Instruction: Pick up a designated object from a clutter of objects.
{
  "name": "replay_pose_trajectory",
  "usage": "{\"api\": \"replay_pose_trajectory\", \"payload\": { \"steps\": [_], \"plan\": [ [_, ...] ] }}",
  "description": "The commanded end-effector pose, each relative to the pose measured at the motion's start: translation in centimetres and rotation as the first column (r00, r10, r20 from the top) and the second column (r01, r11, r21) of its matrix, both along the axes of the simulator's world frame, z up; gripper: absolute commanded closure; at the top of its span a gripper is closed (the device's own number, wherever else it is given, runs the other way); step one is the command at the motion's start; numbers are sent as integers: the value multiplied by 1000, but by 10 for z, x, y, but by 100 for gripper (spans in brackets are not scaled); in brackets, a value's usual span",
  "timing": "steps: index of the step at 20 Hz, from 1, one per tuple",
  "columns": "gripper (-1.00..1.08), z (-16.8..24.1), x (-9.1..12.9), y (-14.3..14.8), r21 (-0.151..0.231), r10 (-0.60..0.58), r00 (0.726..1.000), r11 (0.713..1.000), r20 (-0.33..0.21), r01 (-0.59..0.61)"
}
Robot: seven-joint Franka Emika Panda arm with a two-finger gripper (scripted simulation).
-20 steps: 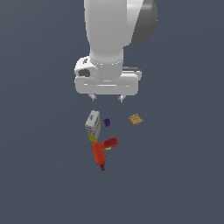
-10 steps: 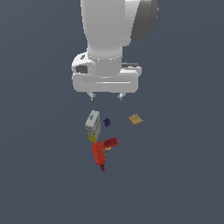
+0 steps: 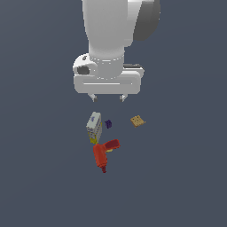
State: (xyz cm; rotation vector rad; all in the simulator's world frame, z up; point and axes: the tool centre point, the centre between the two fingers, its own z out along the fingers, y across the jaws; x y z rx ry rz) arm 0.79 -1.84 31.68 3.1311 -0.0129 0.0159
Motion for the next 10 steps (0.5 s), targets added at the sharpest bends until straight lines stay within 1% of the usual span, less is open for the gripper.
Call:
{"api": "replay_pose_trajectory", "payload": {
  "steps": [1, 10],
  "plan": [
    [-92, -3, 0, 2, 0, -10, 1000, 1000, 0, 10],
    [-92, -25, -1, 16, -4, -95, 995, 995, 0, 95]
  ]
}}
